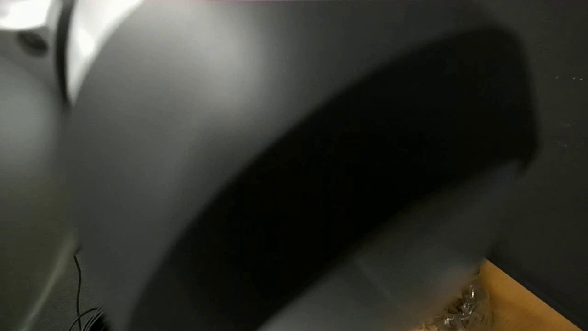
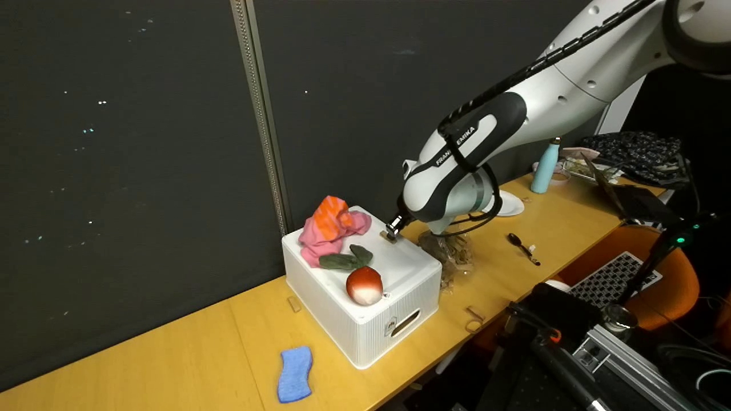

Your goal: Put some rubber bands in the plastic bag

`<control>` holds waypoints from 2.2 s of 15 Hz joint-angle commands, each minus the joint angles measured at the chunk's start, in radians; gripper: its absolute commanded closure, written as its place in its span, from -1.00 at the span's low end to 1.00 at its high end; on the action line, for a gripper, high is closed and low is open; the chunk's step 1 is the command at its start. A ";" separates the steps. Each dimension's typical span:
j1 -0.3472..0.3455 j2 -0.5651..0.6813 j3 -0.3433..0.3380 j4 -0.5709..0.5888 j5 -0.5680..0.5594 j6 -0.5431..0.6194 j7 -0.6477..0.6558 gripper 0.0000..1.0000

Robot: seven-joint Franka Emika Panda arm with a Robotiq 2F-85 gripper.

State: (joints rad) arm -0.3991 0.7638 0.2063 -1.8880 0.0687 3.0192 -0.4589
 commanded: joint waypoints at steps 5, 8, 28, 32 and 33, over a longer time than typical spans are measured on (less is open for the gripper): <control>-0.031 0.003 0.009 0.000 -0.024 0.013 0.044 1.00; -0.026 -0.033 -0.003 -0.026 -0.020 -0.007 0.071 1.00; 0.064 -0.247 -0.116 -0.211 -0.031 -0.014 0.128 1.00; 0.087 -0.203 -0.112 -0.175 -0.039 -0.011 0.126 1.00; 0.094 -0.190 -0.118 -0.163 -0.045 -0.010 0.127 1.00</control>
State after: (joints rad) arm -0.3233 0.5286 0.1044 -2.0957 0.0607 2.9873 -0.3335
